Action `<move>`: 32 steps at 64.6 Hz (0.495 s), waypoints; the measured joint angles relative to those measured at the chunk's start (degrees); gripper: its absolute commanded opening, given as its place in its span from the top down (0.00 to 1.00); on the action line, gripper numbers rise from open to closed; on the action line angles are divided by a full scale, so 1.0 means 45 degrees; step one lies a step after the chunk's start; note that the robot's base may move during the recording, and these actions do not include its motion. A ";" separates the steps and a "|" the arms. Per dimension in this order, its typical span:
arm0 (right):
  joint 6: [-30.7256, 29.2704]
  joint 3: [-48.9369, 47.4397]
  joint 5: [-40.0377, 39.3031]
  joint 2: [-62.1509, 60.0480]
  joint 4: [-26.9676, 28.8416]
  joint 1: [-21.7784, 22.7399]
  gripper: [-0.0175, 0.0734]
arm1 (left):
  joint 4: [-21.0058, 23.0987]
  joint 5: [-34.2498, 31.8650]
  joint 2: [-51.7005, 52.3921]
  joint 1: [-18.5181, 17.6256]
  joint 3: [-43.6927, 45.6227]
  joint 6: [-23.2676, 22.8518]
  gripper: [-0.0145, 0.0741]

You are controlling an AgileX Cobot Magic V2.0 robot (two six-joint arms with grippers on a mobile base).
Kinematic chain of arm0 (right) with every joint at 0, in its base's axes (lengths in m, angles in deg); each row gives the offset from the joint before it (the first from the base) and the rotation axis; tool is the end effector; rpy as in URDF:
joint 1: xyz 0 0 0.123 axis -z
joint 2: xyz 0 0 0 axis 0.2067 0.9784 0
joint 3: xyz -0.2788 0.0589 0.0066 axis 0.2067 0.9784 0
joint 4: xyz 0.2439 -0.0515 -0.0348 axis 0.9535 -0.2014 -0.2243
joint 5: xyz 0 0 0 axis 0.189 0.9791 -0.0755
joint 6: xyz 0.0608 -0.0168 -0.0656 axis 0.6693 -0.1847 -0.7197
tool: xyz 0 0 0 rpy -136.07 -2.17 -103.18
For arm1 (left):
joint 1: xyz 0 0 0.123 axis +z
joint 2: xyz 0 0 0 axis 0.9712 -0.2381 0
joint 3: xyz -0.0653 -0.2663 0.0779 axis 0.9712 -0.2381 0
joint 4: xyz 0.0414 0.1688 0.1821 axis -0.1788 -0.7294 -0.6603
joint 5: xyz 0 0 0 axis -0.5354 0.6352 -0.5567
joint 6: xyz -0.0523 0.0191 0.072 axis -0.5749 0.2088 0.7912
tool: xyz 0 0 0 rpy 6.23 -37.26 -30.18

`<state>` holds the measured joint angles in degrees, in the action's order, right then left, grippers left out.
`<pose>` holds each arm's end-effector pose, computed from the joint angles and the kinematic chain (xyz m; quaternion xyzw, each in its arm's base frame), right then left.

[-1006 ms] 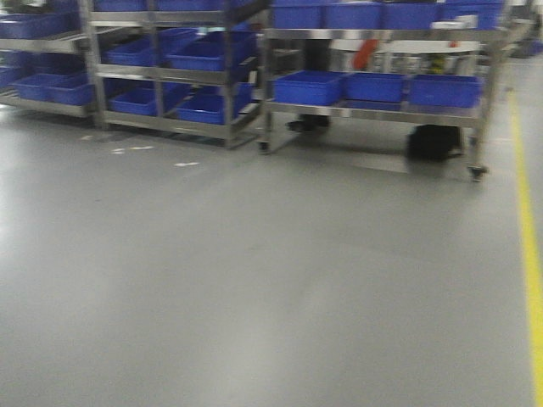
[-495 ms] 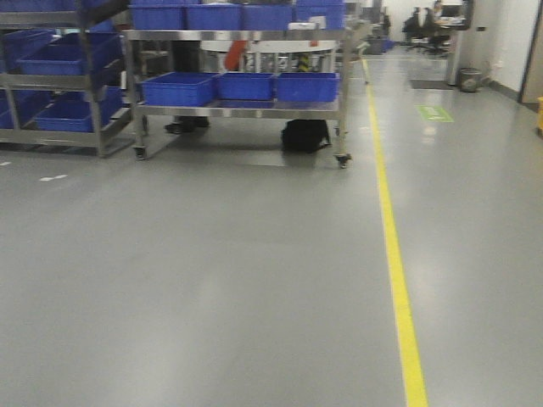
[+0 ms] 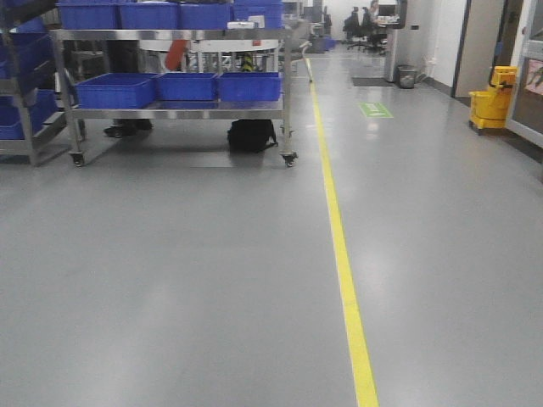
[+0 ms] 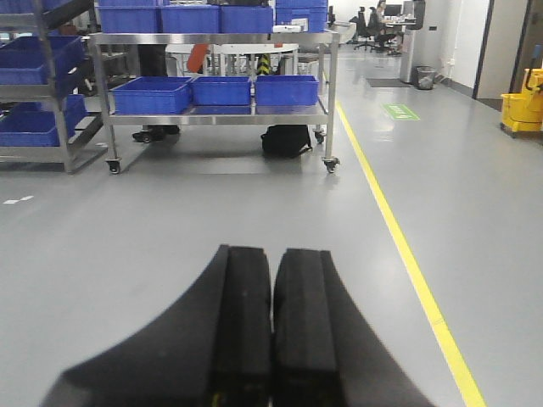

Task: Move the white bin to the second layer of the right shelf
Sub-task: 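Drive along the yellow floor line carrying the bin in the right gripper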

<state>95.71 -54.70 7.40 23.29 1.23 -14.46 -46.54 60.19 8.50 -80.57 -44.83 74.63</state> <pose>0.0561 -0.0008 0.3076 0.0381 0.8286 0.0283 0.5578 0.0561 -0.0044 0.2030 0.0256 0.7072 -0.0294 0.7060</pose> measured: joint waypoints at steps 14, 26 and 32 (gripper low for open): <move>0.0000 0.0000 0.0000 0.0000 0.0000 0.0000 0.75 | 0.0000 0.0000 0.0000 0.0000 0.0000 0.0000 0.74; -0.0006 0.0000 0.0000 0.0000 0.0000 0.0000 0.75 | 0.0000 0.0000 0.0000 0.0000 0.0000 0.0000 0.74; -0.0006 0.0000 0.0000 0.0000 0.0000 0.0000 0.75 | 0.0000 0.0000 0.0000 0.0000 0.0000 0.0000 0.74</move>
<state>95.68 -54.70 7.40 23.29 1.23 -14.46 -46.54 60.19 8.50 -80.57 -44.83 74.63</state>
